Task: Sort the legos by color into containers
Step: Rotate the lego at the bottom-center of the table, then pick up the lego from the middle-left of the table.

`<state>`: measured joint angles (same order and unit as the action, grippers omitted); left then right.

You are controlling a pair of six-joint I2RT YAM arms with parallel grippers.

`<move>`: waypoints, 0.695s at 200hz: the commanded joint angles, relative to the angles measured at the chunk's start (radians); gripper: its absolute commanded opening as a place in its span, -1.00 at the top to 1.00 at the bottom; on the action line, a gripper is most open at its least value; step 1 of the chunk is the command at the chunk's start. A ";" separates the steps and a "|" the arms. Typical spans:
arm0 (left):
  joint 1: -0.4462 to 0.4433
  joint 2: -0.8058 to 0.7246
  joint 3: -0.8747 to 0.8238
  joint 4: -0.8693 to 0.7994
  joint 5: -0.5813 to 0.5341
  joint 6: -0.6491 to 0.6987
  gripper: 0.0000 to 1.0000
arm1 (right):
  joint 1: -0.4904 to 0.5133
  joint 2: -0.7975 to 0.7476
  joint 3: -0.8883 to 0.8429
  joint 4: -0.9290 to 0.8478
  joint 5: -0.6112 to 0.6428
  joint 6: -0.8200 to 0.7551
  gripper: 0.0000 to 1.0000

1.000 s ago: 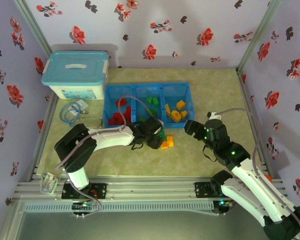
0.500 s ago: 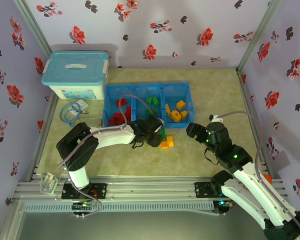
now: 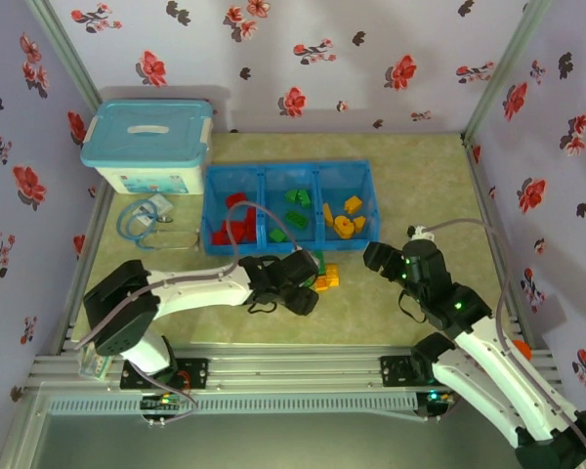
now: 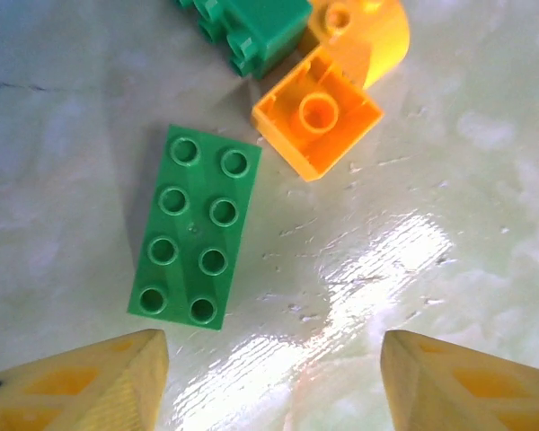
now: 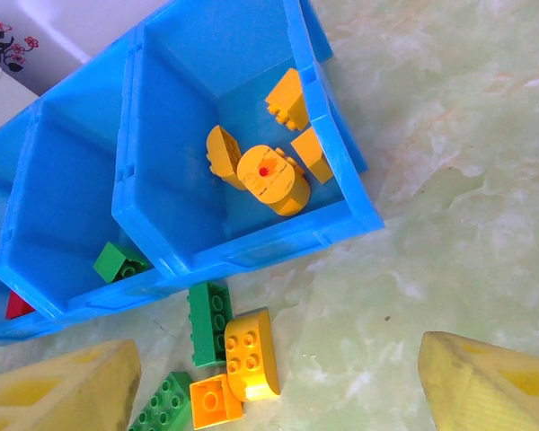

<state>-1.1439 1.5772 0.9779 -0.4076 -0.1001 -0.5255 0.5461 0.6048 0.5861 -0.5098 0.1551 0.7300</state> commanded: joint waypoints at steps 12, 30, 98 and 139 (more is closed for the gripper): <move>0.058 0.020 0.086 -0.081 -0.017 0.018 -0.37 | 0.002 -0.012 -0.014 0.029 -0.017 0.028 -0.61; 0.071 0.069 0.123 -0.108 -0.038 0.042 -0.39 | 0.001 -0.035 -0.016 0.013 -0.017 0.032 -0.61; 0.079 0.208 0.159 -0.128 0.001 0.072 -0.40 | 0.002 -0.125 -0.045 -0.039 0.009 0.039 -0.61; 0.080 0.227 0.133 -0.101 0.007 0.066 -0.23 | 0.002 -0.074 -0.054 0.009 -0.008 0.047 -0.60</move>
<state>-1.0672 1.7905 1.1103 -0.5053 -0.1062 -0.4717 0.5461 0.4988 0.5468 -0.5316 0.1493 0.7528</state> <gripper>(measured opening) 0.644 0.804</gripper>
